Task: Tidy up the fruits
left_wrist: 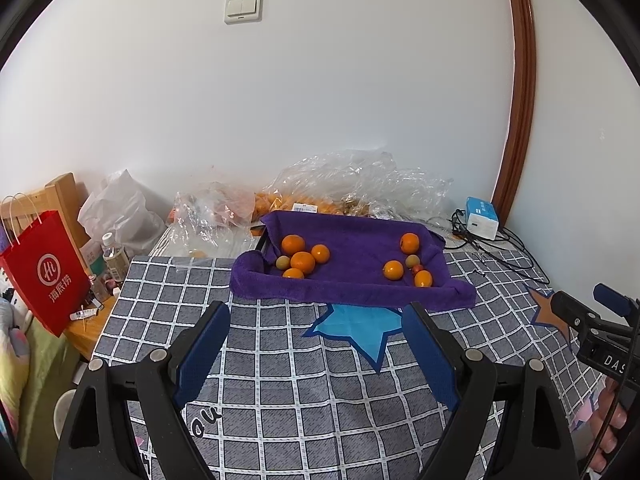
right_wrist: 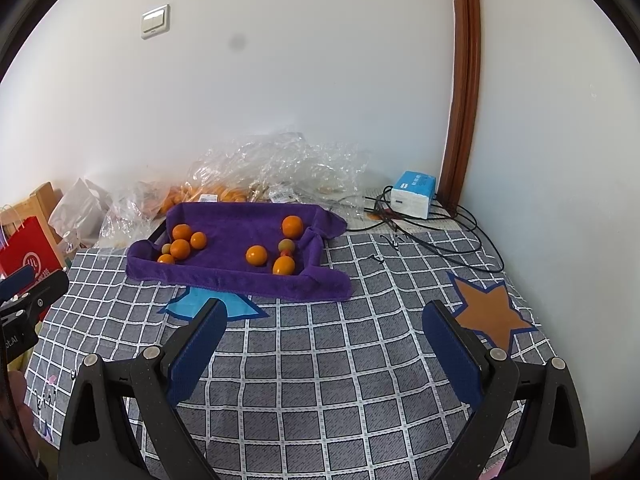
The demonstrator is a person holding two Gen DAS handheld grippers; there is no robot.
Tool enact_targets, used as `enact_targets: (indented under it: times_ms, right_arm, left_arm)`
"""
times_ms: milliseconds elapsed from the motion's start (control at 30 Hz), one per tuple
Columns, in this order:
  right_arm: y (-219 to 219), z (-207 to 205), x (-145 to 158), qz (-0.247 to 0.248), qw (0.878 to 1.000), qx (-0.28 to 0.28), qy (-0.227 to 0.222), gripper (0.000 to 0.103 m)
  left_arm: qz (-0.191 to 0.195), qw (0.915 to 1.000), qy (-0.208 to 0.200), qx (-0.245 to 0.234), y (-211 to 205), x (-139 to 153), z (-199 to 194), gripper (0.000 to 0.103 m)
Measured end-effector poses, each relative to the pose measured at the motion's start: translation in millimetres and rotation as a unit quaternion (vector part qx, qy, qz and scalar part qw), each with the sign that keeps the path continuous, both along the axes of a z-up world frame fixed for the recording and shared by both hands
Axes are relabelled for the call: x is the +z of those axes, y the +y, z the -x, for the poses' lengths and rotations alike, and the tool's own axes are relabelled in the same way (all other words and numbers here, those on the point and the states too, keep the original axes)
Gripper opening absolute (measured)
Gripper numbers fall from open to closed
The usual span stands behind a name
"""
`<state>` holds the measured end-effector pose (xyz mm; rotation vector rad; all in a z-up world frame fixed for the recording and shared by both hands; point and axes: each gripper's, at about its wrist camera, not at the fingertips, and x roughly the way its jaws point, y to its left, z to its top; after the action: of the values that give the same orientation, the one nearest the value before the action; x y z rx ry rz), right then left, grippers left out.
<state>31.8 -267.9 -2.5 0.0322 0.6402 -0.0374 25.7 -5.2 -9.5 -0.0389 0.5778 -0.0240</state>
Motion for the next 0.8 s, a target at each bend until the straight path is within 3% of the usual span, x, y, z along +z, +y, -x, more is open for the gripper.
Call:
enact_targets:
  times_ms: [800]
  right_arm:
    - [0.7,-0.1,1.0,-0.001,1.000,0.003,-0.003,0.097]
  left_arm:
    - [0.001,1.0000,-0.004,0.001,1.4,1.9,0.5,0.087]
